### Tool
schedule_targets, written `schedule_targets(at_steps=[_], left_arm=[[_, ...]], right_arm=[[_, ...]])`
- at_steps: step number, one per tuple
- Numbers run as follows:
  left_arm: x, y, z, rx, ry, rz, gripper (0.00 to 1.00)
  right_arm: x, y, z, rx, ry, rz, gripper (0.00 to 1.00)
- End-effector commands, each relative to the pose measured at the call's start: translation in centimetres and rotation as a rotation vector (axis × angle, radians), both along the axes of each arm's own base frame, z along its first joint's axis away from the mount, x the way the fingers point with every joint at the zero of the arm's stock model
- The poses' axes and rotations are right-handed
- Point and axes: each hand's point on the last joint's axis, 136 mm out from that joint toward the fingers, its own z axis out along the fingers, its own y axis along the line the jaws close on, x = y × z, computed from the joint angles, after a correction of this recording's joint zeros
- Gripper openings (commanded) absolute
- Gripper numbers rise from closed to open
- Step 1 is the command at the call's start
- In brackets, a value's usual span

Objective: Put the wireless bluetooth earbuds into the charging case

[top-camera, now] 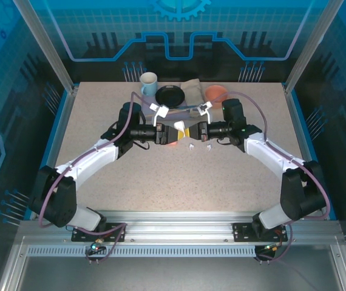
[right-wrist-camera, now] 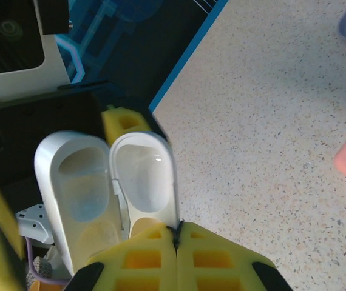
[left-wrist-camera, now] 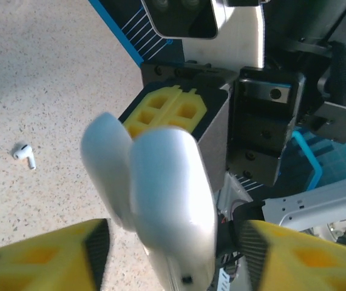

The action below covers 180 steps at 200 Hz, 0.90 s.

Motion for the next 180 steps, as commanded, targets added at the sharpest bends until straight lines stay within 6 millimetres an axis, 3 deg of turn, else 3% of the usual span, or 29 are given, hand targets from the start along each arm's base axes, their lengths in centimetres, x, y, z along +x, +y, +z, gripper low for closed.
schedule_targets(at_steps=[1,13,48,143,180], left_arm=[[-0.5,0.4,0.7,0.029,-0.01,-0.039,0.71],[-0.7,0.8,1.1,0.042,-0.017,-0.06,0.76],[-1.7,1.8,1.7,0.078,0.017,-0.155,0.79],[-1.4,1.7,-0.1,0.121,0.082,-0.206,0.78],[-2.0,1.7,-0.9,0.156,0.137,-0.263,0.84]], right_arm=[[-0.5,-0.5,0.4,-0.077,-0.055,0.051,0.0],[-0.5,-0.9,0.7,-0.122,-0.086,0.068,0.0],[-1.8,-1.3,1.4,-0.224,-0.167,0.165,0.0],[-1.7,-1.7,-0.3,-0.343,-0.185,0.183,0.0],[-2.1,-1.6,-1.9,-0.439,-0.2,0.197,0.0]])
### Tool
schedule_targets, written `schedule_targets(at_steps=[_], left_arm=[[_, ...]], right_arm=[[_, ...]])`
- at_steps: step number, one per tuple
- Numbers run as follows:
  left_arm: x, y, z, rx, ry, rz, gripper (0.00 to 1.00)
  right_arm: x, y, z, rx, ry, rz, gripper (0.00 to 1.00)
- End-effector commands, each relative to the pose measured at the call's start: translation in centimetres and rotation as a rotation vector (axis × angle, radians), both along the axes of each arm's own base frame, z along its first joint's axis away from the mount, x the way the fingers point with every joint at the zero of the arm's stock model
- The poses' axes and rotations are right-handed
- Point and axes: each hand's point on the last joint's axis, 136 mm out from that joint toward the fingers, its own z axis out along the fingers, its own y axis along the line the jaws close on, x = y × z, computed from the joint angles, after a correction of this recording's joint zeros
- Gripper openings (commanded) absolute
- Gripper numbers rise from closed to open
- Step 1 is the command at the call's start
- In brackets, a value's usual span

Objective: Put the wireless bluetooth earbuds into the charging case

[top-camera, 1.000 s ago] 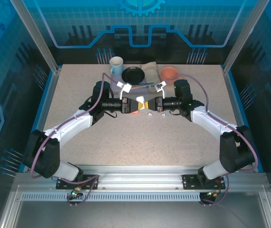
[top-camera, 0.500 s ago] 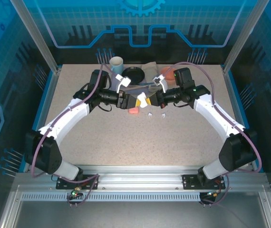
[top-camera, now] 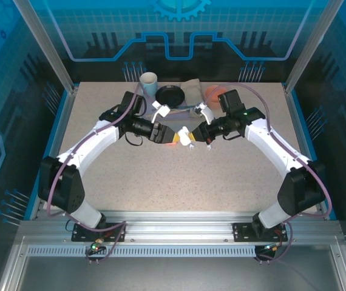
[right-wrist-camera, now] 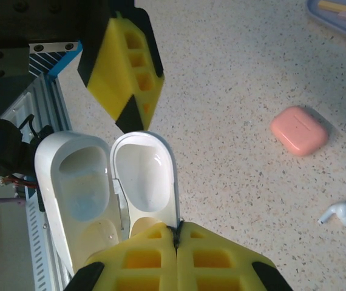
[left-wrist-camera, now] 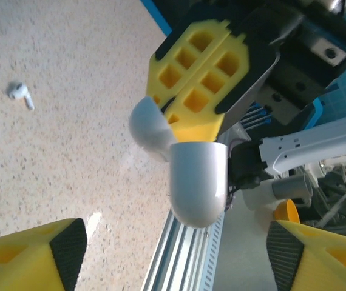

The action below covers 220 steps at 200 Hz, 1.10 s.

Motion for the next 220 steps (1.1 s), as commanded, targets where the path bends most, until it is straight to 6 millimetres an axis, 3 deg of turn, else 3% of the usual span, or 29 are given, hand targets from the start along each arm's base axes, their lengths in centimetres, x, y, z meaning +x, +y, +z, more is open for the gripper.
schedule_targets(at_steps=[1,38,77,220], left_arm=[[-0.8,0.1,0.2,0.007,0.039,-0.066,0.84],[-0.9,0.2,-2.1,0.061,0.138,-0.113,0.85],[-1.2,0.3,-4.2,0.088,0.192,-0.135,0.81],[1.3,-1.1,-5.5,0.049,0.271,-0.204,0.63]], right_arm=[[-0.5,0.4,-1.1,-0.092,-0.023,0.031,0.0],[-1.1,0.2,-3.9,-0.246,-0.064,0.079,0.0],[-0.9,-0.1,-4.0,-0.272,-0.117,0.097,0.0],[1.3,2.6,-4.1,-0.237,-0.116,0.198,0.0]])
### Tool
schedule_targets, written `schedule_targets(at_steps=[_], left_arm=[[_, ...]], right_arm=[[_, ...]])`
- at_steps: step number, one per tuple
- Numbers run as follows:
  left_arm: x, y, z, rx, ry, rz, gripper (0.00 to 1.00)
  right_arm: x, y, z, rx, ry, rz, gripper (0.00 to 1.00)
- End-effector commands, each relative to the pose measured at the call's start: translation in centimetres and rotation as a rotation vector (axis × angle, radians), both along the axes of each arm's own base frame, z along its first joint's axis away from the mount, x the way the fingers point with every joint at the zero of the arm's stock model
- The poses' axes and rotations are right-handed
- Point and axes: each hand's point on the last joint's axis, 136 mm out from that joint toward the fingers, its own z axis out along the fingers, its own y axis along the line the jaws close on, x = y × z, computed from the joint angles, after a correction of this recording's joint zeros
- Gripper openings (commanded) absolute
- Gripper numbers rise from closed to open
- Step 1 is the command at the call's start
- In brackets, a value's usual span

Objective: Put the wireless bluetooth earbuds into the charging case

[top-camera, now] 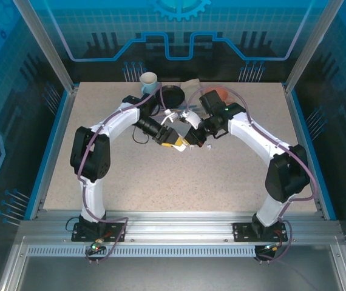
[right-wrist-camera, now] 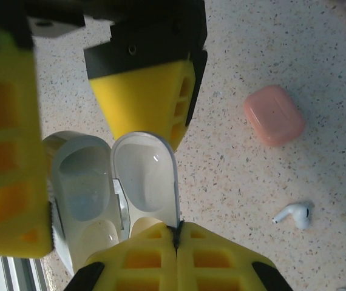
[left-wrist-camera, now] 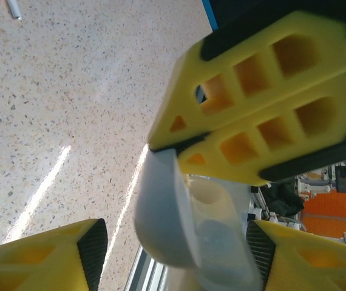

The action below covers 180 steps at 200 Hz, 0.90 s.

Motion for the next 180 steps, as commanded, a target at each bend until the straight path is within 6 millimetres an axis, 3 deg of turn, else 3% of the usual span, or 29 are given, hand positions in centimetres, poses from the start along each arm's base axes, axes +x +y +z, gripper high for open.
schedule_targets(at_steps=[1,50,180], left_arm=[[0.0,-0.1,1.2,-0.046,0.006,-0.015,0.63],[0.1,0.0,1.1,-0.065,0.031,-0.02,0.52],[-1.0,0.3,1.4,-0.114,0.091,-0.044,0.39]], right_arm=[[-0.3,0.8,0.5,0.008,0.004,0.049,0.0],[-0.6,0.7,-0.2,-0.023,0.007,0.059,0.0],[-0.3,-0.2,-0.6,-0.077,-0.015,0.043,0.0]])
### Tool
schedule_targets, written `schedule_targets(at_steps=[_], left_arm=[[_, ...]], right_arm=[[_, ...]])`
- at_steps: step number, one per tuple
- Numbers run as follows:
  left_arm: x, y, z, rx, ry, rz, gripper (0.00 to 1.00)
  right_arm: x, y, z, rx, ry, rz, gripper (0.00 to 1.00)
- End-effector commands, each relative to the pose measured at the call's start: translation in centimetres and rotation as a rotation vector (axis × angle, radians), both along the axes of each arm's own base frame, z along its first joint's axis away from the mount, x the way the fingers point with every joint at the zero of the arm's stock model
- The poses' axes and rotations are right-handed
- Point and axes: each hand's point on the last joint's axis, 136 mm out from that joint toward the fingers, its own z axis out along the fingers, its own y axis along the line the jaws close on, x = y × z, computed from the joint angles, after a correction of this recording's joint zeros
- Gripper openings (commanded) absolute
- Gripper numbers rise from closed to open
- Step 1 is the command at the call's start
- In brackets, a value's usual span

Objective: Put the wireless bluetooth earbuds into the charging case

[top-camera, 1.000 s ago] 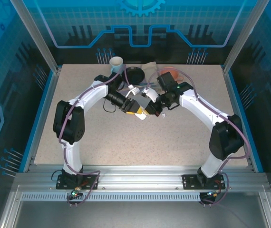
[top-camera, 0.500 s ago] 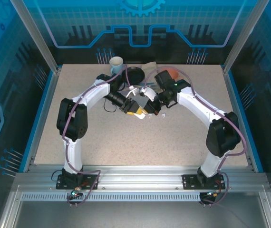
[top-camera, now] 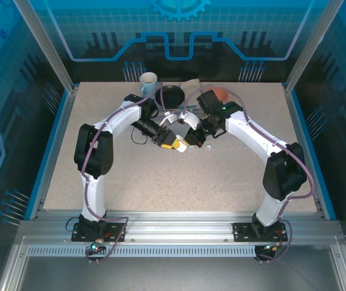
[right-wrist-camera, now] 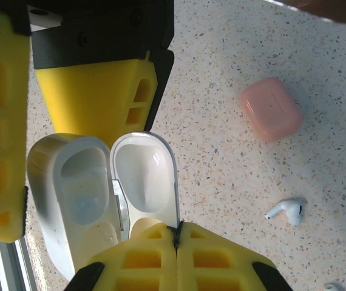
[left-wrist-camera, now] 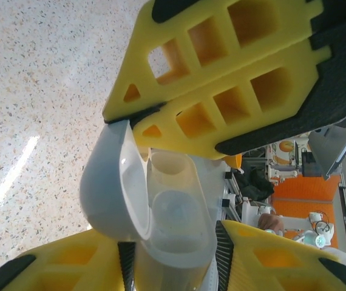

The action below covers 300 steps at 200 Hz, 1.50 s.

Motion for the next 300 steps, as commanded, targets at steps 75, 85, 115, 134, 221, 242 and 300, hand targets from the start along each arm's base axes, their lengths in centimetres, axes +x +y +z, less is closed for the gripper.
schedule_targets(at_steps=[75,85,115,134,221,242,300], left_arm=[[0.5,0.0,-0.1,-0.041,0.031,0.012,0.36],[0.6,-0.1,-0.1,-0.042,0.029,0.014,0.36],[0.8,-0.1,-0.1,-0.042,0.026,0.019,0.34],[0.9,-0.2,-0.2,-0.043,0.026,0.021,0.31],[1.2,-0.2,0.1,-0.061,-0.027,0.046,0.0],[1.4,-0.1,0.2,-0.038,-0.081,0.069,0.0],[3.8,1.3,1.7,0.043,-0.473,0.273,0.0]], right_arm=[[-0.3,0.3,0.6,0.003,-0.011,0.017,0.0],[-0.3,0.3,0.6,0.003,-0.01,0.016,0.0],[-0.3,0.1,0.5,-0.005,-0.011,0.015,0.0],[-0.4,0.2,0.5,-0.003,-0.009,0.016,0.0],[1.9,-0.8,4.0,0.105,-0.018,-0.131,0.25],[3.2,-2.9,6.9,0.194,-0.036,-0.236,0.39],[5.6,-9.3,11.8,0.278,-0.079,-0.546,0.44]])
